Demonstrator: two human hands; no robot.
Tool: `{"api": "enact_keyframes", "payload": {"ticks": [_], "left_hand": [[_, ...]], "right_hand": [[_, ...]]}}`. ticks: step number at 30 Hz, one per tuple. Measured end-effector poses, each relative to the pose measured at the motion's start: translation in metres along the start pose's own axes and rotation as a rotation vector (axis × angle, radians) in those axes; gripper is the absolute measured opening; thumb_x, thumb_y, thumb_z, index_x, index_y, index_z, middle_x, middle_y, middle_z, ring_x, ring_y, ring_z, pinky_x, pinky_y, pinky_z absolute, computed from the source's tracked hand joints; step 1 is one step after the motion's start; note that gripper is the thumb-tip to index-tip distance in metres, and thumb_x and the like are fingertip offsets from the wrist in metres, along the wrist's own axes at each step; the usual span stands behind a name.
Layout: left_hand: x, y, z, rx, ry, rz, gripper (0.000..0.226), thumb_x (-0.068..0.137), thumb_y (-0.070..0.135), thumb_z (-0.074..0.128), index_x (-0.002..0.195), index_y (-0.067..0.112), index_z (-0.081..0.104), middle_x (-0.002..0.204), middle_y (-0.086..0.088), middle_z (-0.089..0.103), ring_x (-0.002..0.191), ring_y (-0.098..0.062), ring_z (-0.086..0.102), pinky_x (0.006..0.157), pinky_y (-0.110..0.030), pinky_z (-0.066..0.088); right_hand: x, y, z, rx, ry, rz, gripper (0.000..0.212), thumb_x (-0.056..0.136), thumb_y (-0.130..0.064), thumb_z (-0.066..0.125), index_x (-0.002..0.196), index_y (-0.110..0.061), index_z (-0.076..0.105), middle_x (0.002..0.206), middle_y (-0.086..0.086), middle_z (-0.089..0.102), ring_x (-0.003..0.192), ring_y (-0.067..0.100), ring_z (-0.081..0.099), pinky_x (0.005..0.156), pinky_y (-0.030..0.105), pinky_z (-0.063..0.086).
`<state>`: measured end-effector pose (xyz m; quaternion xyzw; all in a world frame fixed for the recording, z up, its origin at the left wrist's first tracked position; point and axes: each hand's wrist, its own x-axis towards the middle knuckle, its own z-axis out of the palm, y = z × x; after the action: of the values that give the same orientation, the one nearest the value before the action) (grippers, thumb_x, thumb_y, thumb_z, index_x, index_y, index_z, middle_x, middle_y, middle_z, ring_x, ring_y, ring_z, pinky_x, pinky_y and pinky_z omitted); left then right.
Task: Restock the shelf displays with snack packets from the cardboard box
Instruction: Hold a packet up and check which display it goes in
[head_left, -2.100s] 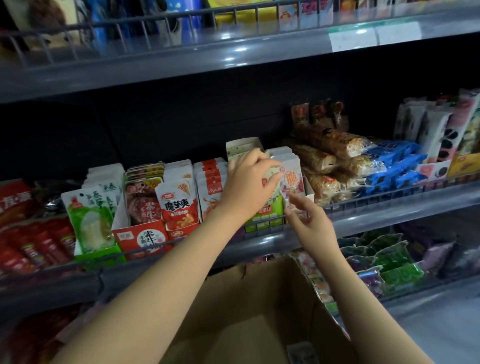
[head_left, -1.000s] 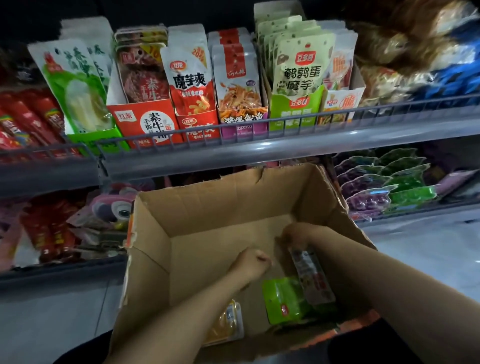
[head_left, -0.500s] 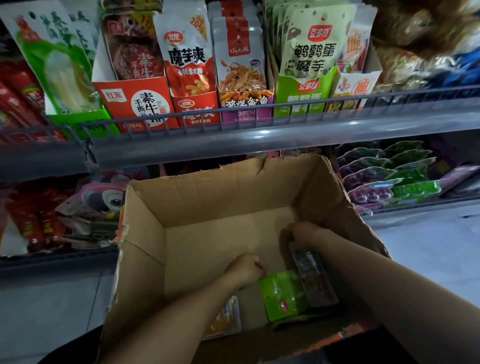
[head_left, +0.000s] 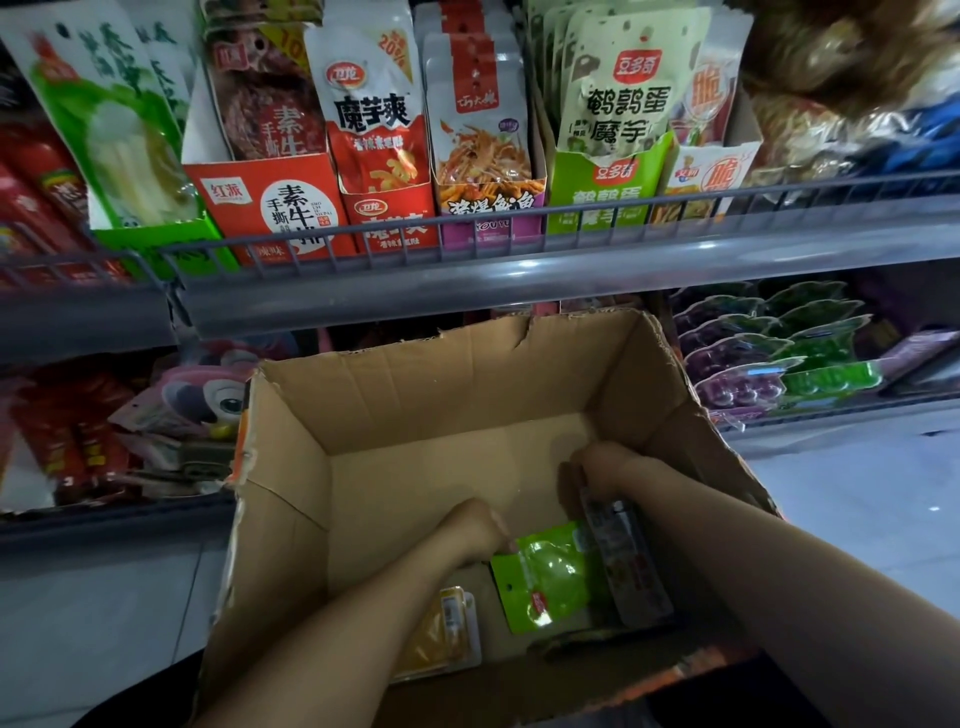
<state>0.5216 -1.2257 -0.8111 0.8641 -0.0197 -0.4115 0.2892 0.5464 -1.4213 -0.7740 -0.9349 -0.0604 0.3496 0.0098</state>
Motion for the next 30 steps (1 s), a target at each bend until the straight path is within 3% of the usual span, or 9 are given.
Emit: {"api": "enact_keyframes", "payload": {"ticks": [3, 7, 10, 13, 16, 19, 21, 24, 30], "left_hand": [[-0.004, -0.001, -0.017, 0.041, 0.054, -0.009, 0.020, 0.085, 0.014, 0.068, 0.101, 0.004, 0.073, 0.099, -0.012, 0.072, 0.089, -0.017, 0.066, 0.044, -0.011, 0.033], [-0.008, -0.009, -0.039, 0.004, 0.153, -0.032, 0.020, 0.086, 0.012, 0.065, 0.104, 0.004, 0.072, 0.110, -0.012, 0.069, 0.105, -0.023, 0.063, 0.059, -0.015, 0.039], [-0.014, -0.011, -0.043, -0.162, 0.243, -0.020, 0.007, 0.084, 0.008, 0.067, 0.082, 0.008, 0.073, 0.092, -0.013, 0.071, 0.093, -0.024, 0.065, 0.072, -0.025, 0.045], [-0.018, -0.007, -0.046, -0.426, 0.347, 0.006, 0.024, 0.085, 0.009, 0.065, 0.061, 0.014, 0.062, 0.063, -0.006, 0.062, 0.063, -0.019, 0.055, 0.063, -0.027, 0.043], [-0.044, 0.018, -0.058, -0.536, 0.236, -0.048, 0.022, 0.096, 0.027, 0.052, 0.079, 0.015, 0.058, 0.069, -0.003, 0.056, 0.047, -0.010, 0.048, 0.043, -0.014, 0.035], [-0.070, 0.036, -0.071, -0.609, 0.100, -0.104, 0.031, 0.099, 0.043, 0.038, 0.097, 0.016, 0.052, 0.078, -0.004, 0.058, 0.060, -0.012, 0.056, 0.045, -0.018, 0.041], [-0.083, 0.043, -0.078, -0.820, 0.009, -0.114, 0.034, 0.099, 0.046, 0.038, 0.106, 0.014, 0.047, 0.085, -0.013, 0.061, 0.066, -0.021, 0.063, 0.044, -0.022, 0.049], [-0.097, 0.053, -0.086, -1.067, -0.023, -0.066, 0.034, 0.098, 0.040, 0.043, 0.097, 0.006, 0.047, 0.085, -0.023, 0.060, 0.054, -0.025, 0.067, 0.046, -0.029, 0.054], [-0.121, 0.071, -0.104, -1.154, 0.236, 0.173, 0.006, 0.090, -0.002, 0.054, 0.093, -0.005, 0.059, 0.078, -0.017, 0.064, 0.053, -0.014, 0.066, 0.052, -0.019, 0.055]], "right_hand": [[-0.004, 0.000, -0.008, 0.110, 0.044, -0.024, 0.014, 0.089, -0.017, 0.056, 0.098, -0.014, 0.066, 0.115, 0.013, 0.065, 0.106, 0.029, 0.060, 0.081, 0.027, 0.046], [-0.010, -0.003, -0.023, 0.369, 0.145, -0.077, 0.005, 0.084, -0.011, 0.063, 0.084, -0.015, 0.066, 0.103, 0.012, 0.070, 0.095, 0.025, 0.064, 0.080, 0.027, 0.047], [-0.021, -0.013, -0.039, 0.524, 0.204, -0.115, 0.019, 0.085, -0.006, 0.061, 0.070, -0.018, 0.059, 0.087, 0.005, 0.069, 0.083, 0.015, 0.059, 0.073, 0.021, 0.044], [-0.040, -0.026, -0.057, 0.647, 0.263, -0.167, 0.028, 0.086, -0.003, 0.058, 0.067, -0.023, 0.054, 0.073, -0.008, 0.060, 0.078, 0.011, 0.057, 0.066, 0.018, 0.044], [-0.059, -0.037, -0.074, 0.736, 0.345, -0.199, 0.025, 0.087, -0.005, 0.058, 0.070, -0.023, 0.057, 0.073, -0.013, 0.059, 0.074, 0.006, 0.057, 0.071, 0.020, 0.047], [-0.077, -0.044, -0.087, 0.939, 0.440, -0.224, 0.025, 0.086, -0.001, 0.058, 0.069, -0.020, 0.060, 0.072, -0.008, 0.062, 0.074, 0.011, 0.059, 0.077, 0.031, 0.051], [-0.089, -0.046, -0.092, 1.079, 0.475, -0.255, 0.025, 0.087, 0.000, 0.060, 0.069, -0.018, 0.061, 0.070, -0.003, 0.063, 0.068, 0.012, 0.058, 0.073, 0.032, 0.051], [-0.110, -0.049, -0.099, 1.232, 0.484, -0.328, 0.024, 0.087, 0.001, 0.060, 0.071, -0.016, 0.061, 0.072, 0.001, 0.063, 0.067, 0.014, 0.057, 0.068, 0.028, 0.048], [-0.148, -0.050, -0.110, 1.332, 0.477, -0.519, 0.014, 0.087, -0.005, 0.062, 0.078, -0.015, 0.064, 0.076, -0.002, 0.064, 0.073, 0.006, 0.058, 0.072, 0.015, 0.046]]}}
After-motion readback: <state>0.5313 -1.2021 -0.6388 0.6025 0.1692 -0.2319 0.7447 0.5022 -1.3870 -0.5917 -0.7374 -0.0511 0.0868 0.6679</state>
